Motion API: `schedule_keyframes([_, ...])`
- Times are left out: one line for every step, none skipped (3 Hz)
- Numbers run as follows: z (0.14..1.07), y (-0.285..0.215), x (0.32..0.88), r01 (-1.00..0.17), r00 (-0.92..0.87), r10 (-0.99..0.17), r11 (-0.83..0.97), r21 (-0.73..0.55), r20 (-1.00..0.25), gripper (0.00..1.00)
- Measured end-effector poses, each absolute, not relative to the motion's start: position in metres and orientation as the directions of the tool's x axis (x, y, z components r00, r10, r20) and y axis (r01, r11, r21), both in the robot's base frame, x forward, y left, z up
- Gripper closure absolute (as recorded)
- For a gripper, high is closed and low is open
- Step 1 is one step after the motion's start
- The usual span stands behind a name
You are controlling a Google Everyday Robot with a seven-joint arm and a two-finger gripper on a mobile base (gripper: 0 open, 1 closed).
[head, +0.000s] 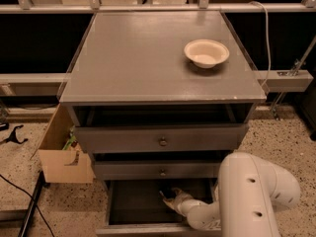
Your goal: Pick rxbar blueberry from bottom drawer and place on counter
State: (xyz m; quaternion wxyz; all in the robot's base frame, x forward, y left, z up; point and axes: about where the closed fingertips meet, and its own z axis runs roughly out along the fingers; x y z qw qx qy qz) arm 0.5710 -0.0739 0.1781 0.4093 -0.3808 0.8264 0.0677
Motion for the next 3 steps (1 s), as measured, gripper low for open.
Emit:
schedule_keyframes([0.1747, -0.0769, 0.5587, -0.797, -0.336, -0.683, 0.573, -0.19, -0.649, 1.0])
schedule_keyframes([0.1757, -0.0761, 0.5585, -0.799, -0.335, -0.682, 0.571, -0.188, -0.65, 1.0])
schedule_keyframes([0.1825, -0.0701, 0.5566, -0.817, -0.324, -0.682, 0.552, -0.17, -0.655, 1.0])
